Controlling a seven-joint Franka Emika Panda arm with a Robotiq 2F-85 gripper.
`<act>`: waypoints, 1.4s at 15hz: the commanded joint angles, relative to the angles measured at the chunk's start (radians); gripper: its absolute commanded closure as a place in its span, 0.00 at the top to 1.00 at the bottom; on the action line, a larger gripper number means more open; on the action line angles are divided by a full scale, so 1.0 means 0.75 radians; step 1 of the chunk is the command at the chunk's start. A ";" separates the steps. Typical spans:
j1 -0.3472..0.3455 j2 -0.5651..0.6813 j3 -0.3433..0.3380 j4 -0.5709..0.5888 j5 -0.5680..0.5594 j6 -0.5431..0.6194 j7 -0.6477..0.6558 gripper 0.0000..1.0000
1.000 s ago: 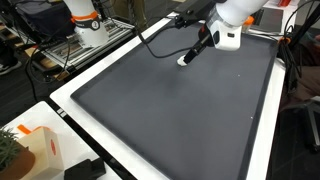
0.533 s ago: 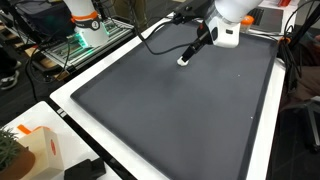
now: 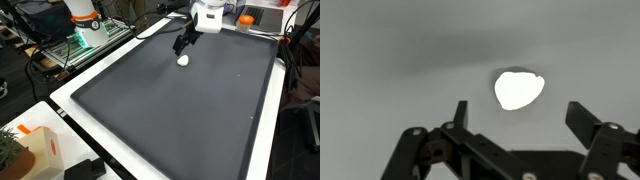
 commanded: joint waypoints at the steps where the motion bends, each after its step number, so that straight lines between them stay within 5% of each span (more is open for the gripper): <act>1: -0.005 -0.180 0.010 -0.311 0.088 0.275 0.025 1.00; 2: 0.000 -0.222 0.011 -0.386 0.100 0.398 0.028 1.00; 3: -0.002 -0.101 0.006 -0.200 0.053 0.236 0.014 1.00; 13: -0.001 -0.107 0.007 -0.209 0.054 0.261 0.014 1.00; 21: 0.013 -0.297 -0.003 -0.496 0.032 0.552 0.054 1.00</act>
